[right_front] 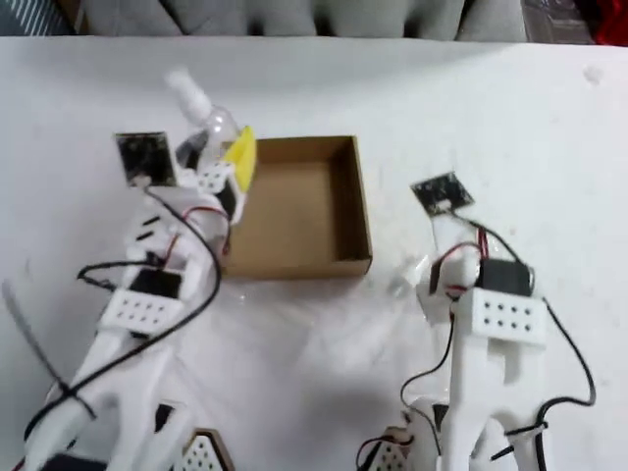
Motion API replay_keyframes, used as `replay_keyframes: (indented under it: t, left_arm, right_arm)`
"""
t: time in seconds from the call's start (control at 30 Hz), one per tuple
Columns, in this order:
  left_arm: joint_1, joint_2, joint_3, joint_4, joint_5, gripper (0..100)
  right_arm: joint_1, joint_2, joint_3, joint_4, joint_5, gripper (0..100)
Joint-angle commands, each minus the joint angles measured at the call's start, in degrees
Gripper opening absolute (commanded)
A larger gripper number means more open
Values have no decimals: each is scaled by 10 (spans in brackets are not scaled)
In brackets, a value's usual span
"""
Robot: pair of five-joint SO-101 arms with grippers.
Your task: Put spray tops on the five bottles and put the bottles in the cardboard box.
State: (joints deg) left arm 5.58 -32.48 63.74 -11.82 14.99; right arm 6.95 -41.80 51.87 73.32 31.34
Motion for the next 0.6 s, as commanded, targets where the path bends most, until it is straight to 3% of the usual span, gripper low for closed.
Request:
replay_keyframes:
  t: [0.0,0.13,0.57]
  left_arm:
    - [15,37,-41,-81,-37,61]
    - [15,99,-68,-95,-91,61]
    - [8,271,-171,-97,-94,60]
  right_arm:
    - [5,-30,51,-44,42,43]
    - [5,-36,94,-79,50,42]
    - [-52,-32,187,-189,16,41]
